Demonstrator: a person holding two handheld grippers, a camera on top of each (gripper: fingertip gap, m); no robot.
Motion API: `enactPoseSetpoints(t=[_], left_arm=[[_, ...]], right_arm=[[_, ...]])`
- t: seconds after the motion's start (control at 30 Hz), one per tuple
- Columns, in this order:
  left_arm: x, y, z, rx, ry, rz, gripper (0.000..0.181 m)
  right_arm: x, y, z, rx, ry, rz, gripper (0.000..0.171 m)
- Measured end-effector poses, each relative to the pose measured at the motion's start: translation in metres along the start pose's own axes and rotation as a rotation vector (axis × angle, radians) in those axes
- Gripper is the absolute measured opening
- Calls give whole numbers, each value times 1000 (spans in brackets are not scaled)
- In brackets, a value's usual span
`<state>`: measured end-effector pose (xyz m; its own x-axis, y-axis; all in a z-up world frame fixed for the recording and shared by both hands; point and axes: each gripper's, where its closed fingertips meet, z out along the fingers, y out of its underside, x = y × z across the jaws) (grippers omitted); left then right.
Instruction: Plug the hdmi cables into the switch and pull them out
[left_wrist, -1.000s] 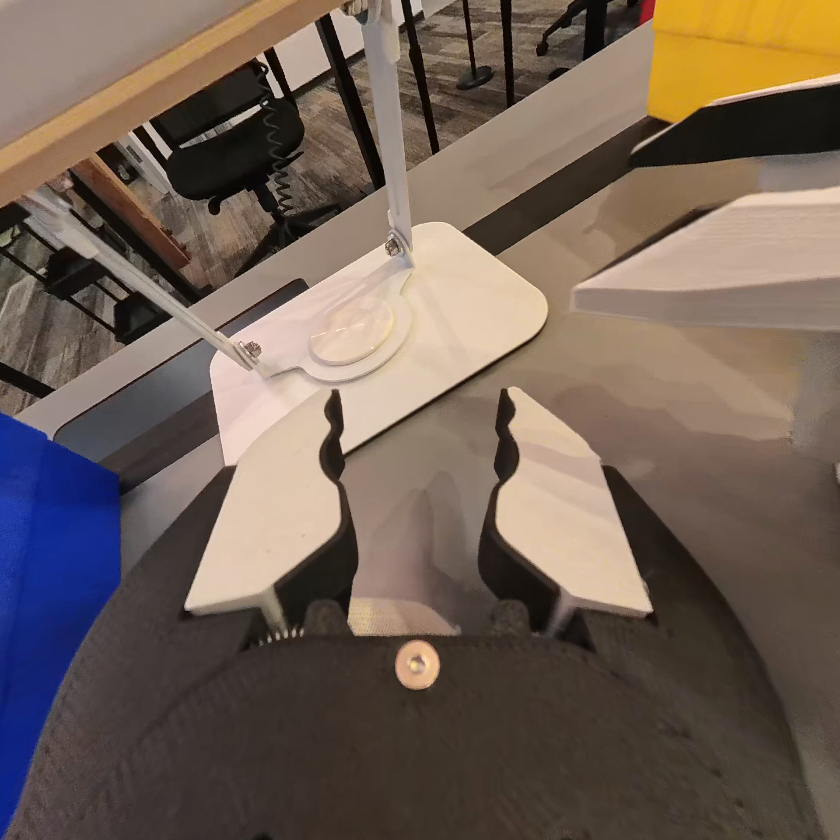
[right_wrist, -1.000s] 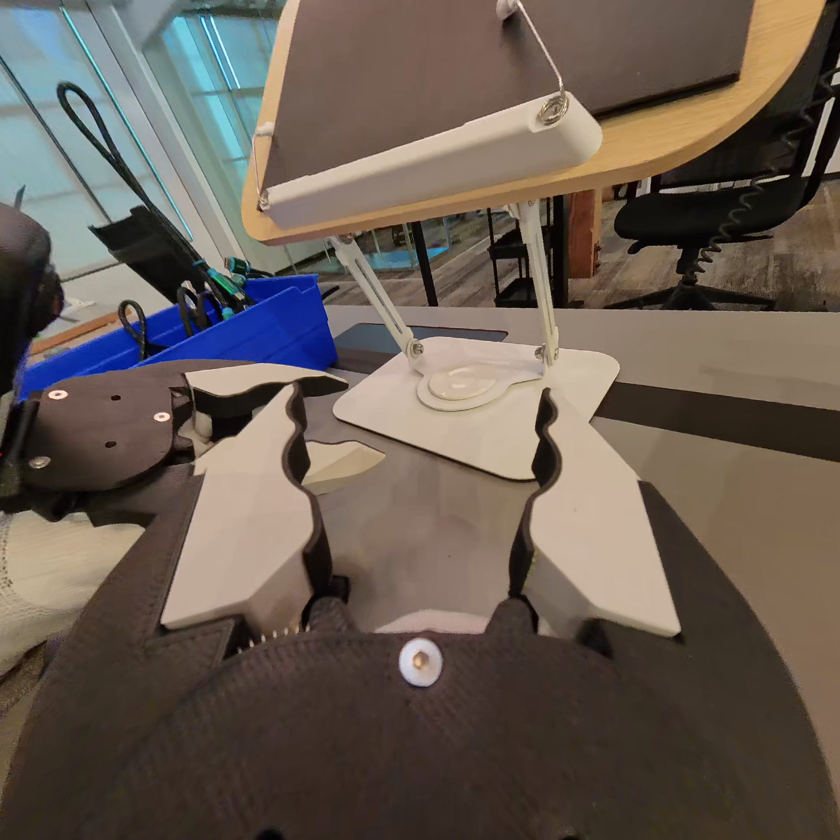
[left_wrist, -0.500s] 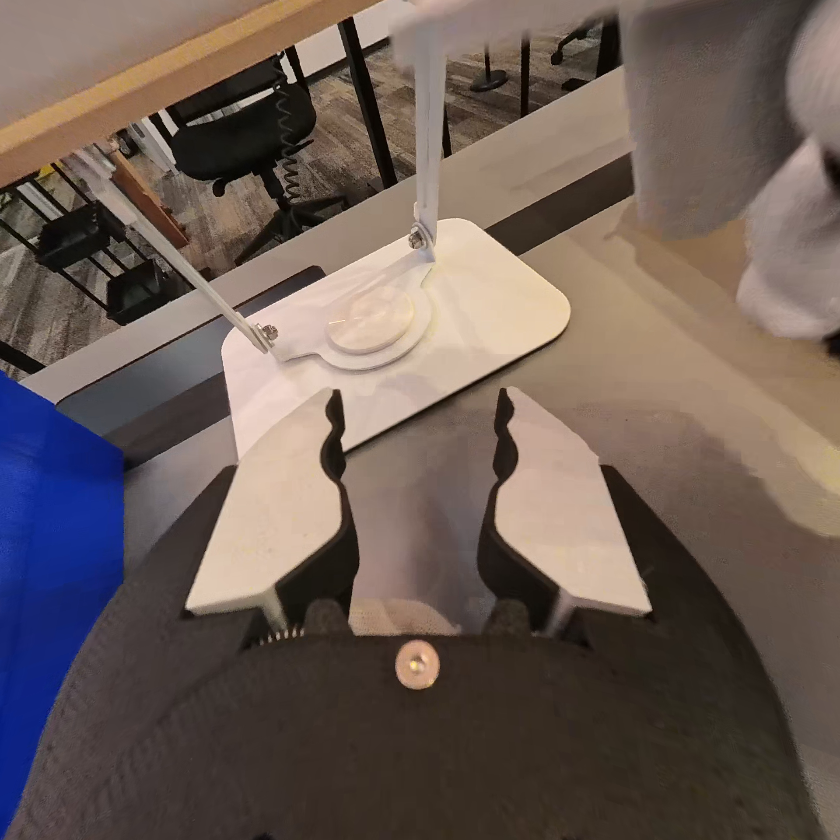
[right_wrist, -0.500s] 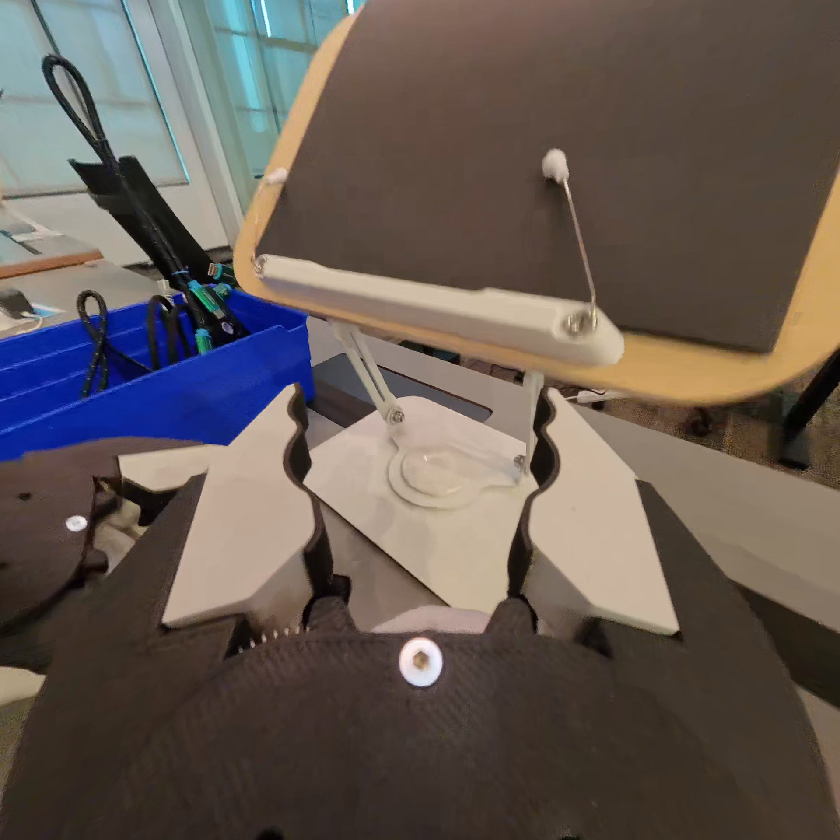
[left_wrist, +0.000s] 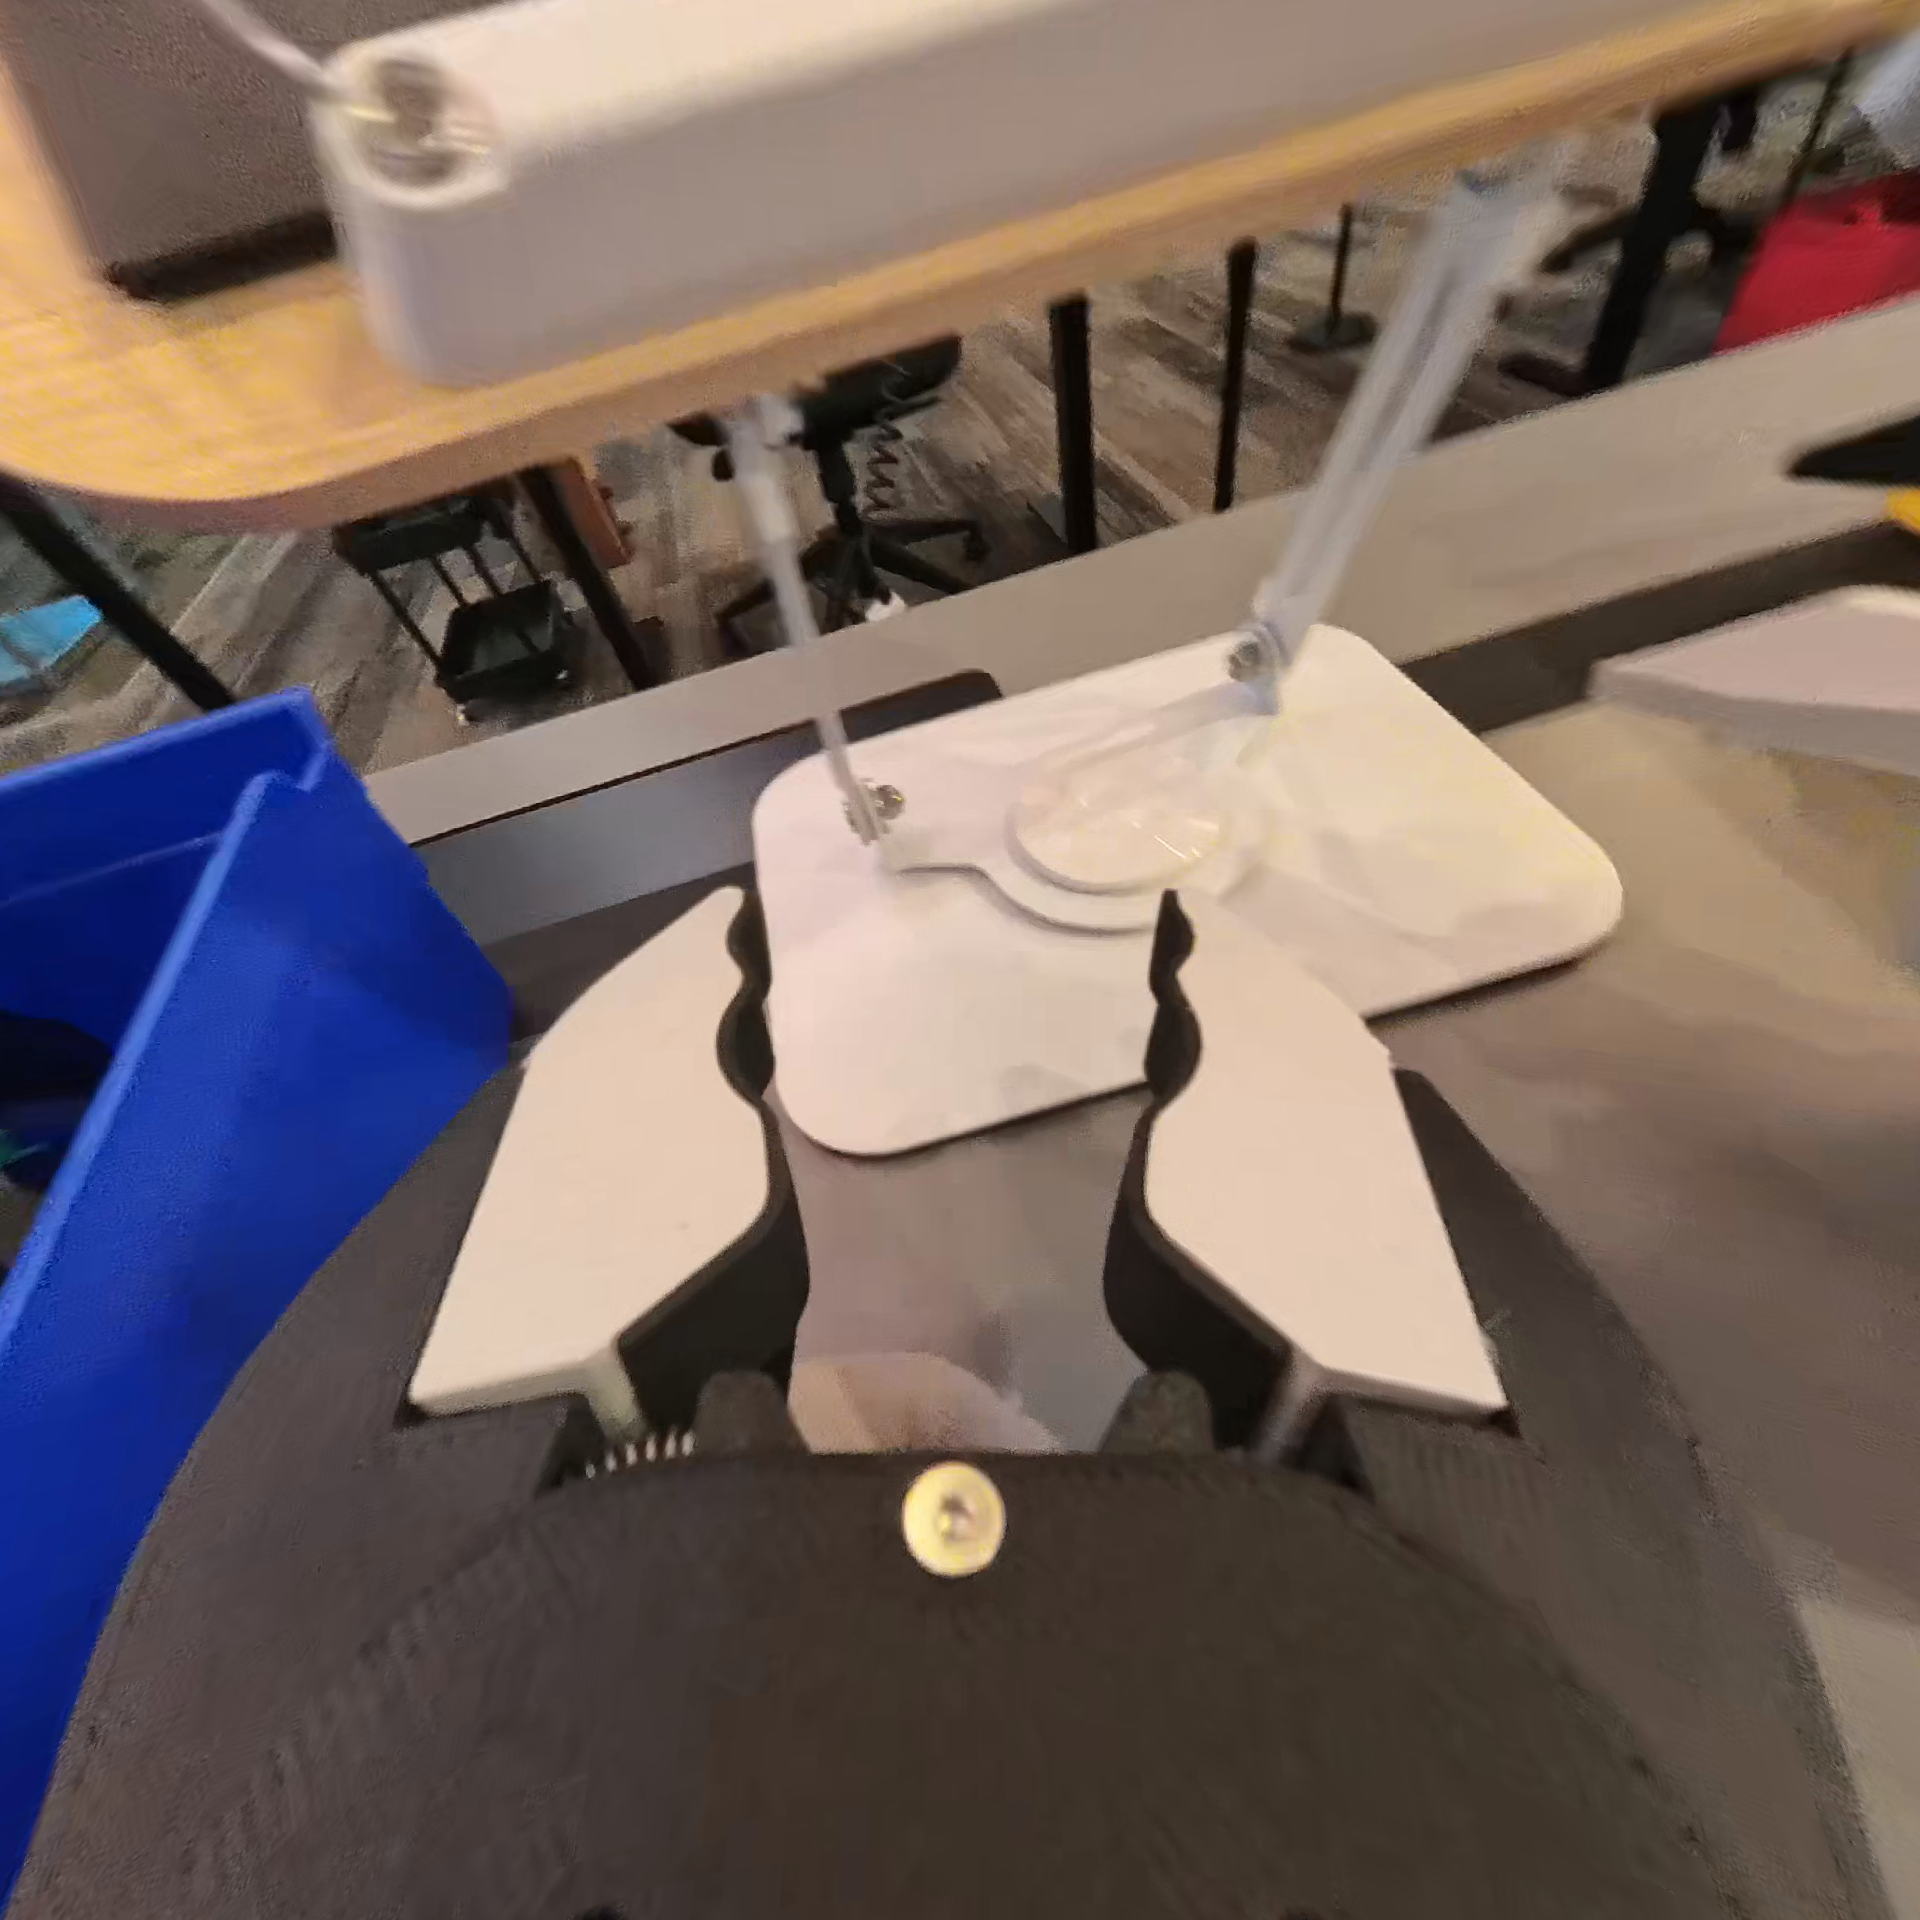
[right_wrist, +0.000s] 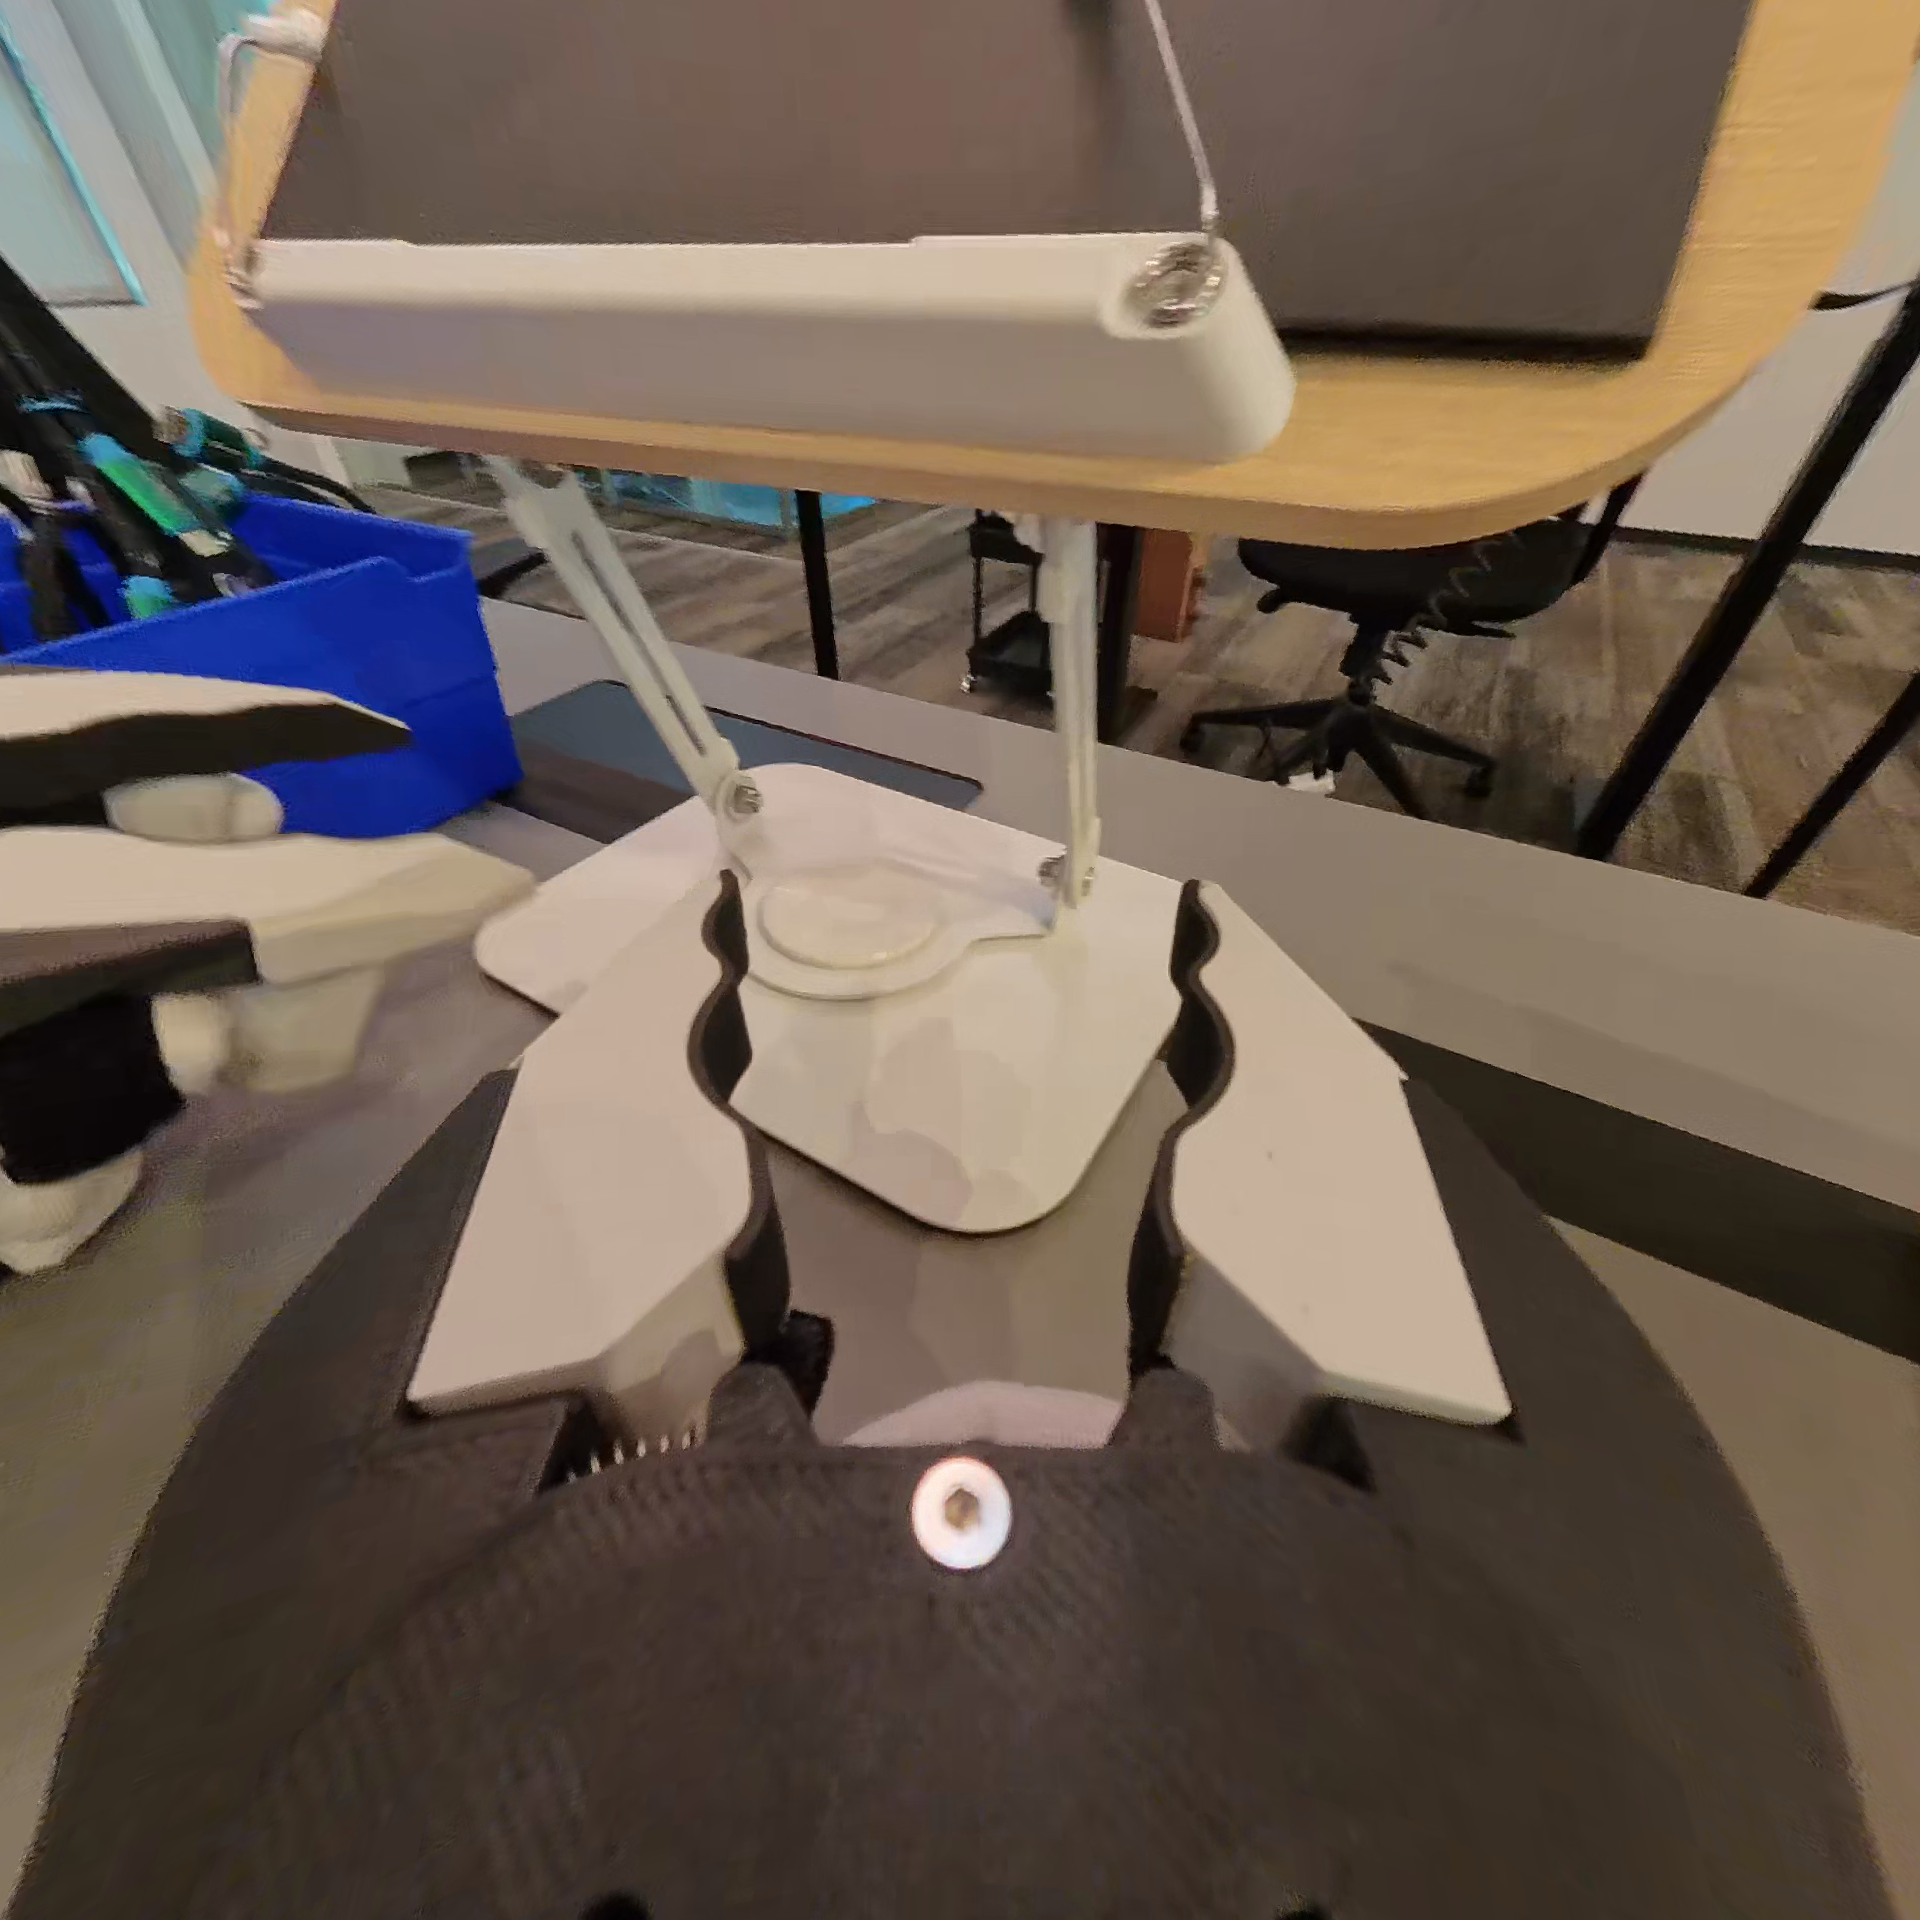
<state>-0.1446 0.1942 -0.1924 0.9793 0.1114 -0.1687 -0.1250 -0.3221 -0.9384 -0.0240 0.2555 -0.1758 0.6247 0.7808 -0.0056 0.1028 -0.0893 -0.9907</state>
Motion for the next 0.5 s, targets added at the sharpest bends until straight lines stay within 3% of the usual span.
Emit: enactPoseSetpoints(t=[0.13, 0.23, 0.33, 0.5], left_arm=[[-28, -42, -12, 173, -84, -133, 71], [-49, -78, -16, 294, -124, -183, 84], [-69, -103, -11, 382, -76, -387, 96], [-109, -129, -12, 573, -59, -605, 104]], right_arm=[[28, -45, -9, 128, 95, 12, 82], [57, -86, -10, 240, 117, 97, 95], [82, -124, -8, 363, 127, 167, 104], [102, -138, 15, 416, 66, 318, 103]])
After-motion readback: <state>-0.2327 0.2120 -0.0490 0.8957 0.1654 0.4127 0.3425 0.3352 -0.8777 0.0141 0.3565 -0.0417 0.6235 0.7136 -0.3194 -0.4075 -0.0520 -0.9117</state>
